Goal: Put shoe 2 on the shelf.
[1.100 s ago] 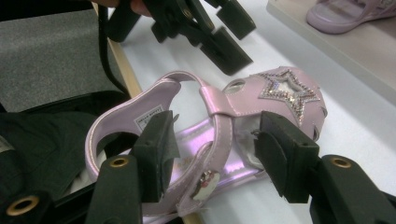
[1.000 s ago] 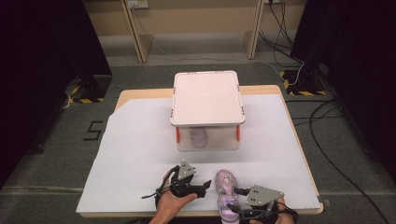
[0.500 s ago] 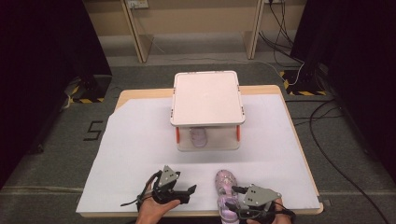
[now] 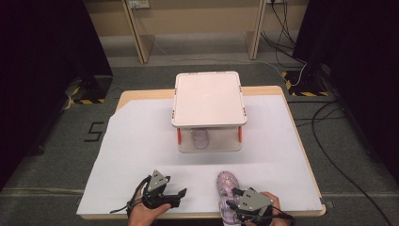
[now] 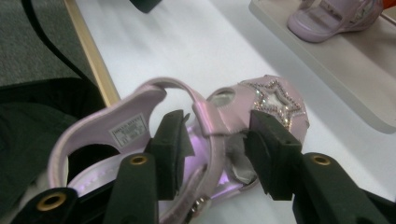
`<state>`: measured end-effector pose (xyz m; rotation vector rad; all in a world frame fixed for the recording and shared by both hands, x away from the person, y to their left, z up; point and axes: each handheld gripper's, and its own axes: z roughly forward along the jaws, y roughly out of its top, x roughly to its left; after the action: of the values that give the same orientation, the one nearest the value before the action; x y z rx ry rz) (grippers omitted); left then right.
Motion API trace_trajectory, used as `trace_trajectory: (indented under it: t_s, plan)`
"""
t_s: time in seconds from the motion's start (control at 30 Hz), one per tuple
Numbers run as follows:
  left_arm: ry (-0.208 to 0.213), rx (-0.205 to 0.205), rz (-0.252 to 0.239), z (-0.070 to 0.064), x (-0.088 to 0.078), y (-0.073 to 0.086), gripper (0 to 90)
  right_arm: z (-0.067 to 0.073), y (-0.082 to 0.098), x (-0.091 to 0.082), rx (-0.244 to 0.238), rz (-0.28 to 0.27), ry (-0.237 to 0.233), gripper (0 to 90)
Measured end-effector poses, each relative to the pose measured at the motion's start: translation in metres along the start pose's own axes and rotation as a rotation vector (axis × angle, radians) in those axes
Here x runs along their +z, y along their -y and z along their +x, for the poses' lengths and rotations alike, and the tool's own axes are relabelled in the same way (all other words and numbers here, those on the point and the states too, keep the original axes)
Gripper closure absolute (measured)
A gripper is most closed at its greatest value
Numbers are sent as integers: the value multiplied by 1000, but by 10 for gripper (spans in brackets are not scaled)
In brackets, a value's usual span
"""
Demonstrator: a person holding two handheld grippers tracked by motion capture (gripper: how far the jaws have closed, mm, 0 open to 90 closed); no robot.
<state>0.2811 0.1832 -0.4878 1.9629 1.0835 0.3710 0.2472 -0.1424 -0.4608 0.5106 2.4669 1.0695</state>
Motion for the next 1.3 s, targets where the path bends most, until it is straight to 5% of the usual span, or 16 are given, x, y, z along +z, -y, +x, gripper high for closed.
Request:
trace_trajectory:
  t_s: [0.17, 0.4, 1.3]
  plan:
    - [1, -2, 4, 0, 3, 1, 210, -2, 3, -1, 11, -11, 38, 732]
    - [3, 2, 1, -1, 4, 1, 211, -1, -2, -3, -19, -11, 93, 799]
    - [-8, -4, -11, 5, 2, 1, 211, -39, -17, 9, 52, -87, 196, 824]
